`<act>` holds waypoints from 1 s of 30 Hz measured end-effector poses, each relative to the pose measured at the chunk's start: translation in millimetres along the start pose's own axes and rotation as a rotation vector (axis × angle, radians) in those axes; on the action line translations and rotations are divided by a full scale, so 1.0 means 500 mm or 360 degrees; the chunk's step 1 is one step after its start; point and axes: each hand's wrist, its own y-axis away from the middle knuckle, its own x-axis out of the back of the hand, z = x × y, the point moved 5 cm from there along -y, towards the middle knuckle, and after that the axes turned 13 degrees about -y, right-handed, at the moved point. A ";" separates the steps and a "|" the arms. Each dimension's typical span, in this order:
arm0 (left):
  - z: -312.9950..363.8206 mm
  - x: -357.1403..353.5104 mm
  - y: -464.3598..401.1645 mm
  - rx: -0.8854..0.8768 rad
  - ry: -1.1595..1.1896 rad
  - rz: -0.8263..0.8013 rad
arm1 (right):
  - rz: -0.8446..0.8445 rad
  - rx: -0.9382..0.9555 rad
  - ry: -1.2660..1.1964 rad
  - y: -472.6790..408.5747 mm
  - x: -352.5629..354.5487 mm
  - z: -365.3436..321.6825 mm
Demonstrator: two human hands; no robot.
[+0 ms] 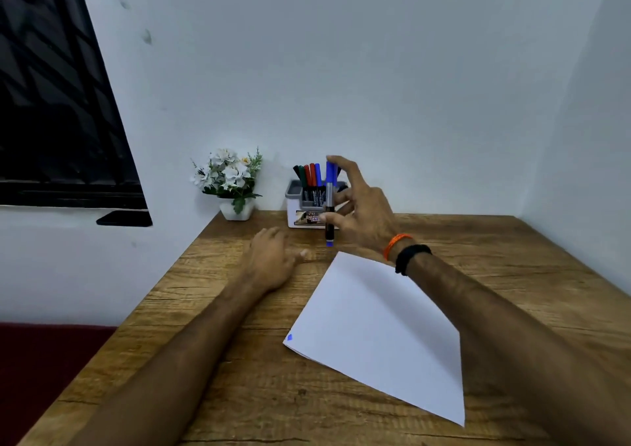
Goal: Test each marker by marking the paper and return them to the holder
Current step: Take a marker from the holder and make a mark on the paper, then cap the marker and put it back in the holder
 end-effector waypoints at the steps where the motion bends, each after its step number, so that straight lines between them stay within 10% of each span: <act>1: -0.004 -0.017 -0.003 -0.0022 -0.0070 -0.0082 | 0.0023 0.0010 0.0008 -0.016 -0.001 0.001; 30: -0.015 -0.049 -0.013 -0.0026 -0.0122 -0.0131 | -0.0068 0.0003 0.0494 -0.253 -0.156 0.068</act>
